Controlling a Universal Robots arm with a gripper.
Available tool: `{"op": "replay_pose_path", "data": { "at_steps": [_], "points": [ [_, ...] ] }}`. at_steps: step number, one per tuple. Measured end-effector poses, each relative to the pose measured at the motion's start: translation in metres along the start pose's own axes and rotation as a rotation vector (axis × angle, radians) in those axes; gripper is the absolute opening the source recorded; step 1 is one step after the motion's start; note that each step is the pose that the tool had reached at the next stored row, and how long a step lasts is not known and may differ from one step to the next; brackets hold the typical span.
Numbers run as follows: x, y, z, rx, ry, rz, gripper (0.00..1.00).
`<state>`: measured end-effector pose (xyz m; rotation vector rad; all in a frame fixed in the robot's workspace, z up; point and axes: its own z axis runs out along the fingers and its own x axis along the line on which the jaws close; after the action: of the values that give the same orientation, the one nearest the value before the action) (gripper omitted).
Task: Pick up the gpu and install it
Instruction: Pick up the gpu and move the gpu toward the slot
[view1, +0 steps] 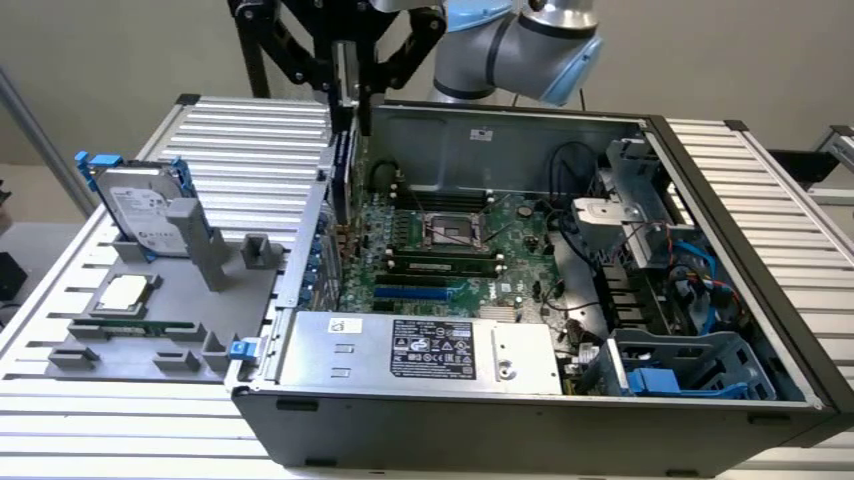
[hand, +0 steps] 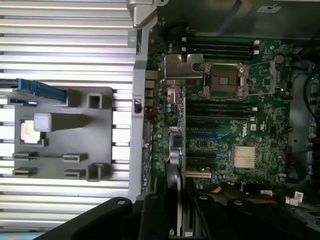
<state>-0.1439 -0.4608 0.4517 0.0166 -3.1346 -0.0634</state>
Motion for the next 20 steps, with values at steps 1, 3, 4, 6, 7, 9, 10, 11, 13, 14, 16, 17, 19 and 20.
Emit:
{"op": "replay_pose_path", "data": {
  "at_steps": [1,3,4,6,7,9,10,11,13,14,16,17,19,20],
  "points": [
    [-0.004,-0.0001,0.0003,-0.0001,-0.0001,0.0,0.0],
    [-0.014,-0.0002,0.0023,-0.0001,-0.0001,0.0,0.0],
    [-0.018,-0.0001,0.004,0.0003,0.0,0.0,0.0],
    [-0.027,0.0004,0.0076,0.0007,0.0,0.0,0.0],
    [-0.032,0.0012,0.0095,0.0007,0.0,0.0,0.0],
    [-0.041,0.0039,0.0131,0.0007,0.0,0.0,0.0],
    [-0.046,0.0058,0.015,0.0007,0.0,0.0,0.0],
    [-0.05,0.0078,0.0168,0.0007,0.0,0.0,0.0],
    [-0.056,0.0118,0.0208,0.0006,0.0001,0.0,0.0],
    [-0.058,0.0132,0.0225,0.0008,0.0003,0.0,0.0],
    [-0.062,0.0147,0.0264,0.0006,0.0005,0.002,0.0],
    [-0.064,0.0147,0.0281,0.0005,0.0006,0.004,0.0],
    [-0.069,0.0145,0.0317,0.0004,0.0003,0.011,0.0],
    [-0.072,0.0144,0.0335,0.0004,0.0002,0.014,0.0]
  ]
}}
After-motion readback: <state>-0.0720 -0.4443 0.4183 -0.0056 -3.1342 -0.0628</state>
